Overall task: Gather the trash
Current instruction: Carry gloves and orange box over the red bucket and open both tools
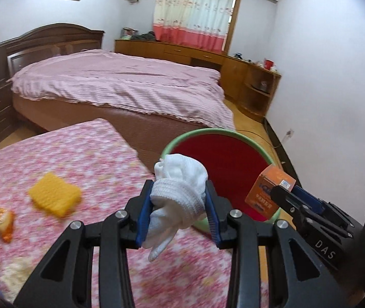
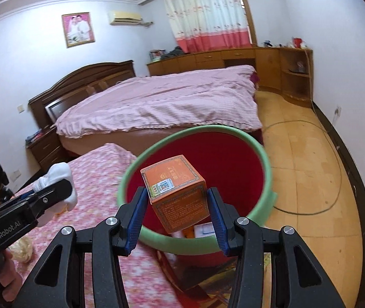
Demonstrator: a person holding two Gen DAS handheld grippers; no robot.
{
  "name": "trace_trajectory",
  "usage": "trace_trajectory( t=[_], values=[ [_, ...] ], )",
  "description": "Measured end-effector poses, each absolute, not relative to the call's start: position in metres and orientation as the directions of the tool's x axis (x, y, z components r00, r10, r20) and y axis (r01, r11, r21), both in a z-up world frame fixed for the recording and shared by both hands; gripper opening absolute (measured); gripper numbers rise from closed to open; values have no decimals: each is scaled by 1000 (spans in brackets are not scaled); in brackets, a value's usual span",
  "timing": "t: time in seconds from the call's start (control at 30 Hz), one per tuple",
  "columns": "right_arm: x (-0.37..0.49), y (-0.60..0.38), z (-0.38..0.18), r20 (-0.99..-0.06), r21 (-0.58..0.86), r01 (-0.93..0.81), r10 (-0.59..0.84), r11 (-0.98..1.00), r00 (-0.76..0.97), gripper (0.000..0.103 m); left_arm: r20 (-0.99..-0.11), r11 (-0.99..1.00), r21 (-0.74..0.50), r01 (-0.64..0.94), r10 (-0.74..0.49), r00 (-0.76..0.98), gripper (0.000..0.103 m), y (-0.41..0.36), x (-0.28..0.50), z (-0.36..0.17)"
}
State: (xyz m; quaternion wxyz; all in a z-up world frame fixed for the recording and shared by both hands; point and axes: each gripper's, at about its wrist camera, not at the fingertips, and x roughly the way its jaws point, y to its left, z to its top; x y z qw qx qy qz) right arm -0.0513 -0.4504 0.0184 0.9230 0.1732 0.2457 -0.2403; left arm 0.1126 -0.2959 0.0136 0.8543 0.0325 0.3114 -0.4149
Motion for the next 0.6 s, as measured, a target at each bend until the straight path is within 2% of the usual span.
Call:
trace_trajectory(
  t=[0.23, 0.6],
  values=[
    [-64, -473, 12, -543, 204, 570, -392, 796, 743, 48, -598, 602, -219, 768, -704, 382, 38, -338, 118, -8],
    [-68, -490, -5, -579, 244, 584, -366, 775, 728, 48, -647, 562, -227, 795, -698, 308, 39, -364, 119, -32]
  ],
)
